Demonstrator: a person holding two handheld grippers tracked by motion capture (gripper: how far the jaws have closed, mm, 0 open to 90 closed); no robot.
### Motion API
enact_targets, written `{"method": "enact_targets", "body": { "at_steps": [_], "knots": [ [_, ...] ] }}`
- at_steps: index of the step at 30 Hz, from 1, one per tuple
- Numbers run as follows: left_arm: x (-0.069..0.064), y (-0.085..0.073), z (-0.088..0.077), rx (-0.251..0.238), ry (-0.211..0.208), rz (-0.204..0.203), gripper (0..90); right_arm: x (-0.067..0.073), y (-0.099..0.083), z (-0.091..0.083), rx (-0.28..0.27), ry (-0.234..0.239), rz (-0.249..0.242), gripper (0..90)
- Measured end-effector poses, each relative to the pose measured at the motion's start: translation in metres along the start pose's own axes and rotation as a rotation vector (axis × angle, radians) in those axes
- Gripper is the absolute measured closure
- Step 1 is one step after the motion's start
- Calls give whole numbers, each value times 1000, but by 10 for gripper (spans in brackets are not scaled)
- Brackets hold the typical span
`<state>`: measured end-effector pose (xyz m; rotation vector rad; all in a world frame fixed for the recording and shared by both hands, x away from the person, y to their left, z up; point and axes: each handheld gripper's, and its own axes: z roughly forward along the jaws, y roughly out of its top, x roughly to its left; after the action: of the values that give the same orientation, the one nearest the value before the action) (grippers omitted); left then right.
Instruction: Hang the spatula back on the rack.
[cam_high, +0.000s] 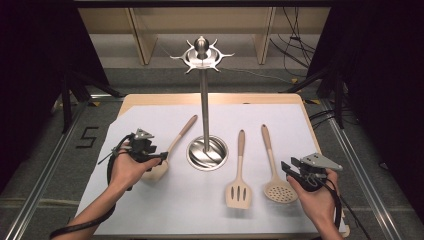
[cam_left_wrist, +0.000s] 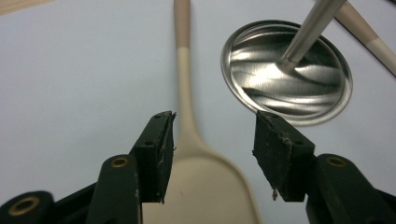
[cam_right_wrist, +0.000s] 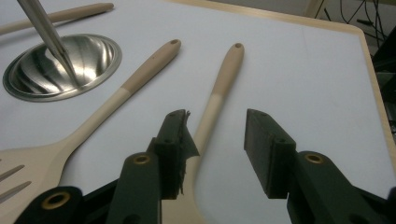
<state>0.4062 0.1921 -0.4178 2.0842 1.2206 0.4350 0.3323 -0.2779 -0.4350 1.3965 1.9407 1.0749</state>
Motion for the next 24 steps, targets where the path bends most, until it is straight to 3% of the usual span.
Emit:
{"method": "enact_targets", "body": {
  "at_steps": [1,2,4,7,8,11,13,15,17,18,20,24],
  "knots": [
    [1,5,4,9,-11,-13,458,0,0,0,0,0,0,593],
    [1,11,11,24,-17,-16,444,-3,0,1,-11,7,-38,592],
    [0,13,16,29,-21,-30,444,-4,2,1,-4,7,-37,593],
    [5,20,28,90,-18,-2,444,-4,2,3,-8,6,-26,593],
    [6,21,31,102,-17,0,446,-2,2,4,3,11,3,593],
    [10,30,48,165,-32,3,465,-4,1,5,21,17,-5,597],
    [11,33,54,167,-24,0,478,-6,1,7,10,31,-30,599],
    [11,39,63,183,-37,-44,482,-6,0,6,16,31,-30,601],
    [13,44,72,198,-32,-45,483,-7,0,5,29,34,-37,601],
    [14,45,75,209,-27,-44,487,-4,-1,4,36,27,-11,602],
    [16,48,83,228,-33,-45,496,-6,0,3,21,21,-46,603],
    [20,51,94,262,-36,-46,517,-3,-1,2,26,24,-44,604]
  ]
}}
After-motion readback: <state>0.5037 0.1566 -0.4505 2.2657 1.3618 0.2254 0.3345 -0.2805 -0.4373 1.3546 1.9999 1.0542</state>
